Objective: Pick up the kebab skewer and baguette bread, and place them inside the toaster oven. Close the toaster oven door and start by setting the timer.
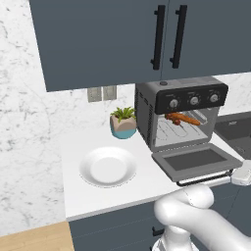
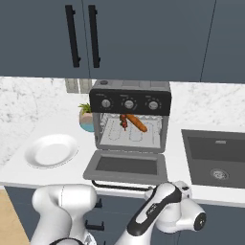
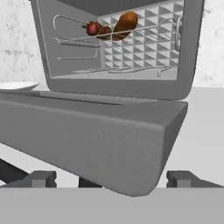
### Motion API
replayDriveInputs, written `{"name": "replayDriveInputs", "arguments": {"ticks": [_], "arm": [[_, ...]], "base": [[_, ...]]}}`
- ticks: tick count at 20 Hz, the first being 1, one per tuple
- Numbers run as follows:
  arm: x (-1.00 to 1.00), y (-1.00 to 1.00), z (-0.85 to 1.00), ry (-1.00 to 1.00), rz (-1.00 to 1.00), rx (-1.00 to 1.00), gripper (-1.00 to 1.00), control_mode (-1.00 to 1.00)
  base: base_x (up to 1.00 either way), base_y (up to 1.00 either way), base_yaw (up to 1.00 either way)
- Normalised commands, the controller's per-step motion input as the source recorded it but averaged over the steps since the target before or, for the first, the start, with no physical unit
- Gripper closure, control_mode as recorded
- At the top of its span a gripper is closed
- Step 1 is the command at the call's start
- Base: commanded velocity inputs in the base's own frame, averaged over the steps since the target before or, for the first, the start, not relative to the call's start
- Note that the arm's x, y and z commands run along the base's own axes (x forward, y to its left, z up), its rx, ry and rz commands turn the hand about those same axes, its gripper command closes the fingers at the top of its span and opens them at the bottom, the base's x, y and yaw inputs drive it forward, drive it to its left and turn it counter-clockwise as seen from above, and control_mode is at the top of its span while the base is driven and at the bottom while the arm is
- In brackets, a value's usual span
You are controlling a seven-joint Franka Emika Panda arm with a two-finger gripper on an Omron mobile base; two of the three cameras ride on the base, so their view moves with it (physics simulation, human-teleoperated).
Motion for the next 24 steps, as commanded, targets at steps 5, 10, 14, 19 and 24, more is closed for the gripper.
{"name": "replayDriveInputs", "arguments": {"ticks": [5,10,14,19,24], "arm": [[-0.04,0.00,0.00,-0.01,0.00,0.00,-1.00,-1.00],[-0.43,-0.05,0.00,-0.01,0.02,0.00,-1.00,-1.00],[-0.19,-0.21,0.00,0.00,0.01,0.00,-1.00,-1.00],[0.20,-0.01,0.00,-0.03,0.01,0.00,-1.00,-1.00],[0.06,0.04,0.00,-0.01,0.11,0.00,-1.00,-1.00]], "base": [[0.00,0.00,0.00],[0.00,0.00,0.00],[0.00,0.00,0.00],[0.00,0.00,0.00],[0.00,0.00,0.00]]}}
